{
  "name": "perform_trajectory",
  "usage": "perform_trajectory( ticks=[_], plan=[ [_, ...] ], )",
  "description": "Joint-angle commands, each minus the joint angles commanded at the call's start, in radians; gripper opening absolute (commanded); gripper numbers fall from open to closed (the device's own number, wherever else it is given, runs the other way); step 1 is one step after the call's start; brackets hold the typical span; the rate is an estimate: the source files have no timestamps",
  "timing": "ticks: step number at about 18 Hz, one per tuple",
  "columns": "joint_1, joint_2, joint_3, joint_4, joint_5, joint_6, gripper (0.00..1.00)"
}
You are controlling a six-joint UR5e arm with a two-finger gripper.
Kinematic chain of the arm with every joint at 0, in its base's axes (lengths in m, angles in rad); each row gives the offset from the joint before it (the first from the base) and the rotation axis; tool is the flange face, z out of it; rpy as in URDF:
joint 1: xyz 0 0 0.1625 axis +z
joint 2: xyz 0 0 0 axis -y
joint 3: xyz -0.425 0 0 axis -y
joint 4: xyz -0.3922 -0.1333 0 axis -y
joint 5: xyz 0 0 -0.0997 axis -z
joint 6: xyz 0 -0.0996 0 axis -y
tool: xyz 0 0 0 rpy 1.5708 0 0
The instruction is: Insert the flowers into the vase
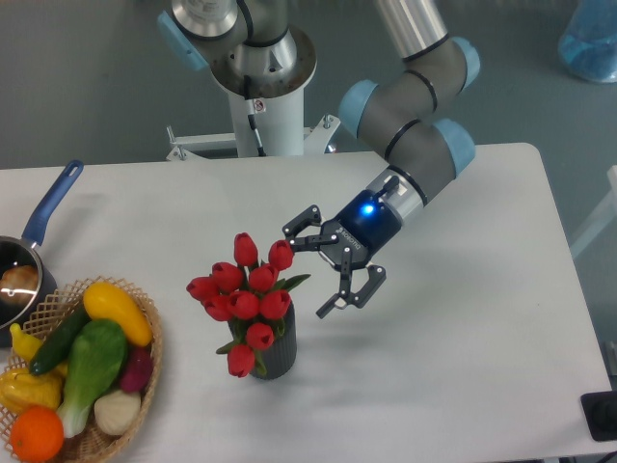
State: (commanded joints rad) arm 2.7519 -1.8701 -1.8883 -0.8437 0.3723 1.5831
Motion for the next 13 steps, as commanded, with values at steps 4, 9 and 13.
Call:
perform_trajectory(
  ticks=[4, 9, 13],
  plan=[
    [0.072, 0.077, 0.014, -0.002, 0.132, -0.009, 1.00],
    [0.190, 0.118, 0.081, -0.003, 0.268, -0.144, 1.00],
    [0.252, 0.195, 0.097, -0.002, 0.478, -0.144, 1.00]
  ],
)
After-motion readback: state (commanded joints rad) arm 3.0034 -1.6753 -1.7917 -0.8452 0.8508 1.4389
